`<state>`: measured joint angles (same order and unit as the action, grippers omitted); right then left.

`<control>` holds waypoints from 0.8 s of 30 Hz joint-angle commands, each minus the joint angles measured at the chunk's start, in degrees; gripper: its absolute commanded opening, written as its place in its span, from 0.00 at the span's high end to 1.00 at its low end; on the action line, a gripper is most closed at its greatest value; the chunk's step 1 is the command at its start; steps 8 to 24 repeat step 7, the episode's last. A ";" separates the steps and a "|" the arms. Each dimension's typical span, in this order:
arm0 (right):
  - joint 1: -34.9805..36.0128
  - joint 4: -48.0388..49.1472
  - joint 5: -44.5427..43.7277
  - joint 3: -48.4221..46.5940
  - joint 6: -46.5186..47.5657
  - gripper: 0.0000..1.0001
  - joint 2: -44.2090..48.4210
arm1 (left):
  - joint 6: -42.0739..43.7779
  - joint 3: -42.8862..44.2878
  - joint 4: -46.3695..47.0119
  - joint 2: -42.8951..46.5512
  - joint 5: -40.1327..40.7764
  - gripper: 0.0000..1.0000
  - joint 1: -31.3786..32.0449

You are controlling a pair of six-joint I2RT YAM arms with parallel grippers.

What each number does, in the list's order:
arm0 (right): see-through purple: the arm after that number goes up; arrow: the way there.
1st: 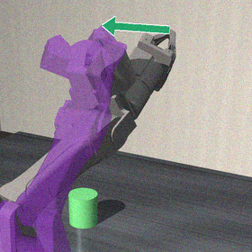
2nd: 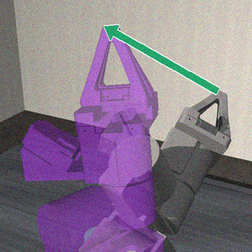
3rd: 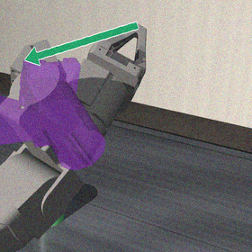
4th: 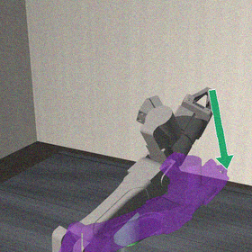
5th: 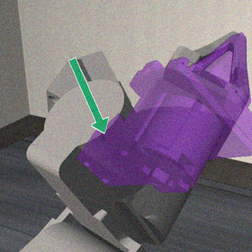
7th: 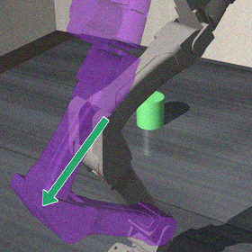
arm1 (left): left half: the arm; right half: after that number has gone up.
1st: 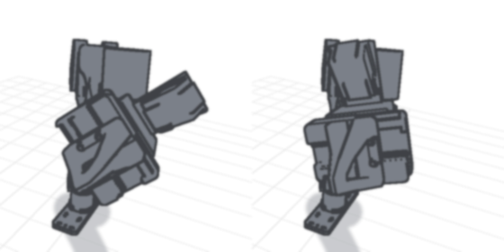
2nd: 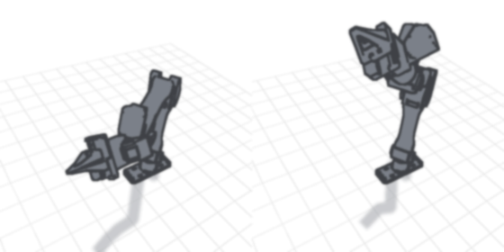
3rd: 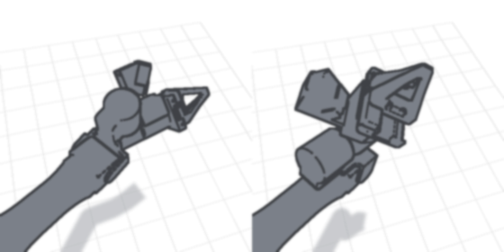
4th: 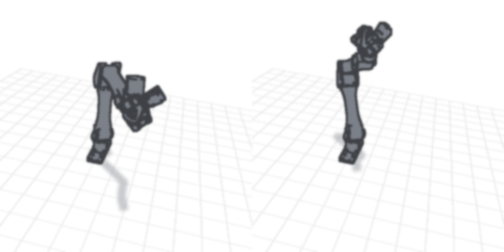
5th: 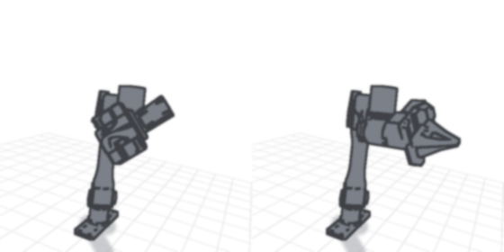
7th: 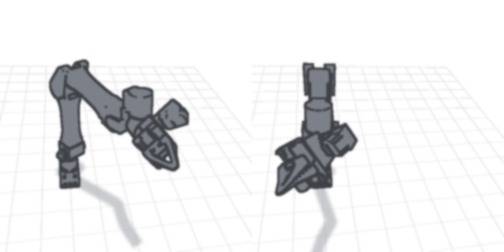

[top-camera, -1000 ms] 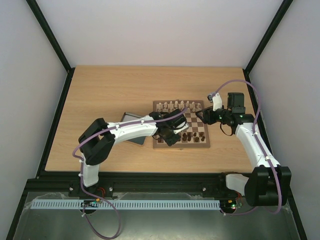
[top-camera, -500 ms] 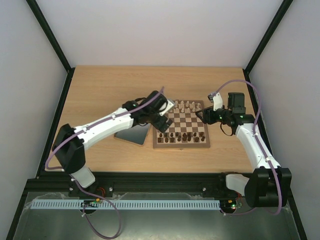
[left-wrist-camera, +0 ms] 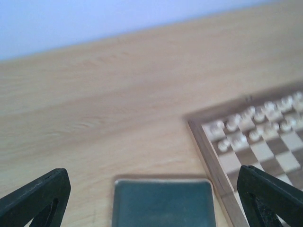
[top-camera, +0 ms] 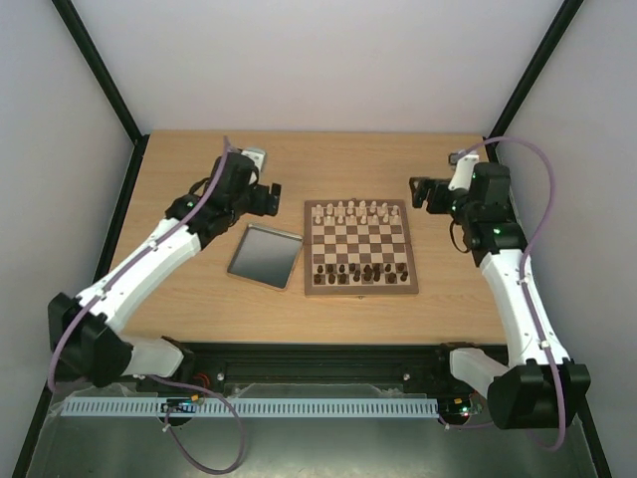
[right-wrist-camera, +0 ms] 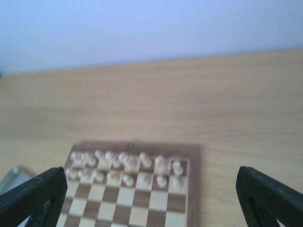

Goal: Set up the chess pieces on the board

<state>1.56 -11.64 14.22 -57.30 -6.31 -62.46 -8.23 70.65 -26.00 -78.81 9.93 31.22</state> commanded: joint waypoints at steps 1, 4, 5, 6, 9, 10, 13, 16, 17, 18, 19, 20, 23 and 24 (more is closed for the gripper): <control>-0.08 2.57 -8.91 -4.14 -6.33 0.01 2.66 | -3.13 -0.86 5.19 5.37 9.79 0.01 -0.41; -0.09 2.90 -8.56 -3.54 -6.00 0.01 3.37 | -2.88 -4.13 8.49 8.69 10.57 0.01 -0.46; -0.07 2.42 -8.29 -3.52 -6.04 0.01 3.05 | -2.86 -4.96 9.12 9.23 10.78 0.01 -0.50; -0.09 2.06 -8.25 -3.41 -6.13 0.01 2.70 | -2.81 -5.64 9.53 9.66 10.87 0.01 -0.47; -0.12 2.09 -8.11 -2.98 -6.19 0.01 2.62 | -2.62 -6.36 9.82 9.94 10.96 0.01 -0.52; -0.12 2.09 -8.11 -2.98 -6.19 0.01 2.62 | -2.62 -6.36 9.82 9.94 10.96 0.01 -0.52; -0.12 2.09 -8.11 -2.98 -6.19 0.01 2.62 | -2.62 -6.36 9.82 9.94 10.96 0.01 -0.52; -0.12 2.09 -8.11 -2.98 -6.19 0.01 2.62 | -2.62 -6.36 9.82 9.94 10.96 0.01 -0.52; -0.12 2.09 -8.11 -2.98 -6.19 0.01 2.62 | -2.62 -6.36 9.82 9.94 10.96 0.01 -0.52; -0.12 2.09 -8.11 -2.98 -6.19 0.01 2.62 | -2.62 -6.36 9.82 9.94 10.96 0.01 -0.52; -0.12 2.09 -8.11 -2.98 -6.19 0.01 2.62 | -2.62 -6.36 9.82 9.94 10.96 0.01 -0.52; -0.12 2.09 -8.11 -2.98 -6.19 0.01 2.62 | -2.62 -6.36 9.82 9.94 10.96 0.01 -0.52; -0.12 2.09 -8.11 -2.98 -6.19 0.01 2.62 | -2.62 -6.36 9.82 9.94 10.96 0.01 -0.52; -0.12 2.09 -8.11 -2.98 -6.19 0.01 2.62 | -2.62 -6.36 9.82 9.94 10.96 0.01 -0.52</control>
